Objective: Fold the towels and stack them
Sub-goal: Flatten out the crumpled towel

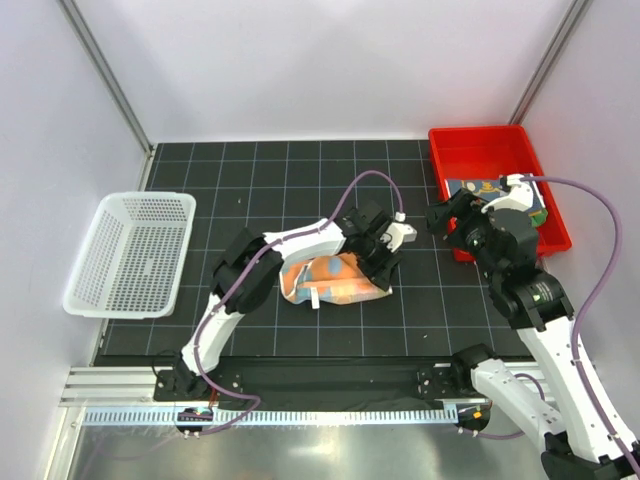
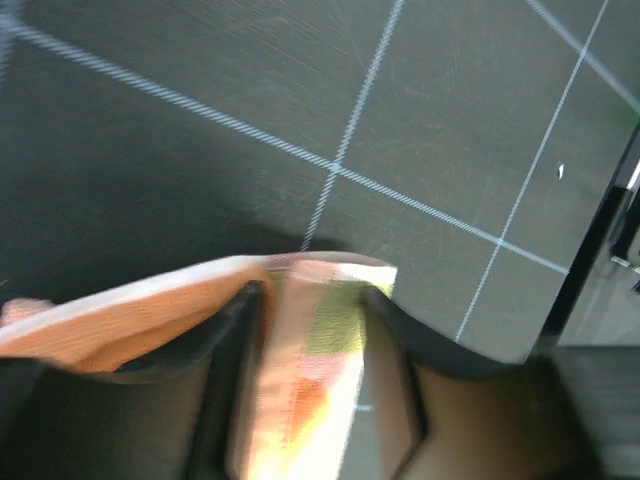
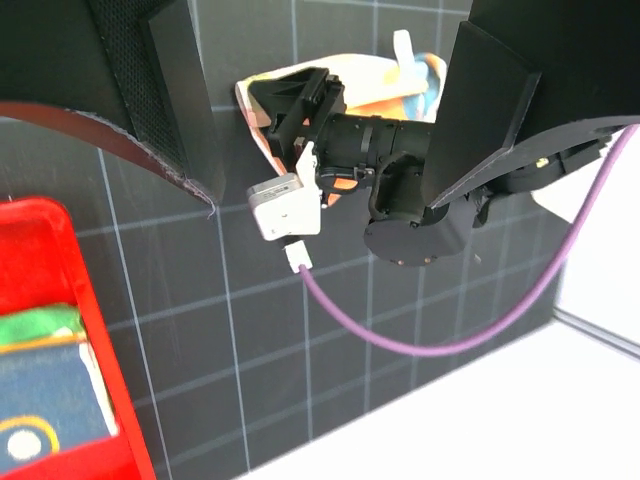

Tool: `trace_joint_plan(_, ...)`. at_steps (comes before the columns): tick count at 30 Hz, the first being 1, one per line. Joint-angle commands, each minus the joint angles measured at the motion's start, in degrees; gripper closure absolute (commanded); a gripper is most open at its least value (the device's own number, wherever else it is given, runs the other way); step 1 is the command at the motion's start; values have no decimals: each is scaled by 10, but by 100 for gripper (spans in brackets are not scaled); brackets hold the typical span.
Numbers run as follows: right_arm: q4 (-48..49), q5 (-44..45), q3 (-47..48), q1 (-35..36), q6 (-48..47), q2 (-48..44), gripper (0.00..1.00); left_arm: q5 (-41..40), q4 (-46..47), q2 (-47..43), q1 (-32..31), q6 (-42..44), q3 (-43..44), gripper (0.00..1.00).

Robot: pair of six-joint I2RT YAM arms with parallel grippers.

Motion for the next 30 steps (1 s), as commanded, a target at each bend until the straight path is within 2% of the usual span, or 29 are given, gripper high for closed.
trace_joint_plan(1, -5, -6, -10, 1, -17, 6, 13, 21, -15, 11, -3, 13, 31, 56)
trace_joint_plan(3, -2, -10, -15, 1, -20, 0, 13, 23, -15, 8, -2, 15, 31, 65)
trace_joint_plan(4, 1, -9, -19, 1, -22, -1, 13, 24, -15, 5, -3, 16, 30, 80)
trace_joint_plan(6, 3, -10, -22, 1, -24, -2, 13, 22, -15, -16, -3, 16, 22, 95)
trace_joint_plan(7, 7, -11, -26, 1, -25, -1, 13, 15, -16, -27, -3, 16, 20, 100)
trace_joint_plan(12, 65, -71, -54, 1, -49, 15, 9, -44, -8, -151, 19, -33, -1, 100)
trace_joint_plan(15, 109, -113, -78, 2, -64, 39, 5, -28, 20, -210, 66, -97, -38, 98)
trace_joint_plan(17, 163, -189, -89, 1, -74, 62, 4, 2, 37, -258, 92, -114, -62, 92)
trace_joint_plan(21, 267, -290, -103, 1, -97, 143, 3, 24, 49, -312, 153, -118, -118, 94)
trace_joint_plan(22, 315, -312, -103, 1, -112, 183, 3, 27, 49, -320, 162, -114, -136, 100)
trace_joint_plan(23, 347, -374, -103, 1, -123, 209, 4, 38, 53, -332, 182, -114, -145, 100)
trace_joint_plan(25, 415, -435, -91, 1, -153, 285, 4, 34, 53, -342, 196, -104, -160, 100)
trace_joint_plan(26, 424, -476, -81, 1, -163, 311, 5, 16, 47, -345, 205, -98, -160, 100)
trace_joint_plan(28, 437, -482, -38, 2, -173, 367, 11, -7, 38, -343, 212, -85, -158, 100)
trace_joint_plan(29, 436, -475, -19, 1, -168, 423, 22, -8, 24, -338, 226, -84, -150, 100)
trace_joint_plan(30, 427, -482, 24, 2, -163, 455, 27, 9, 15, -328, 234, -85, -144, 100)
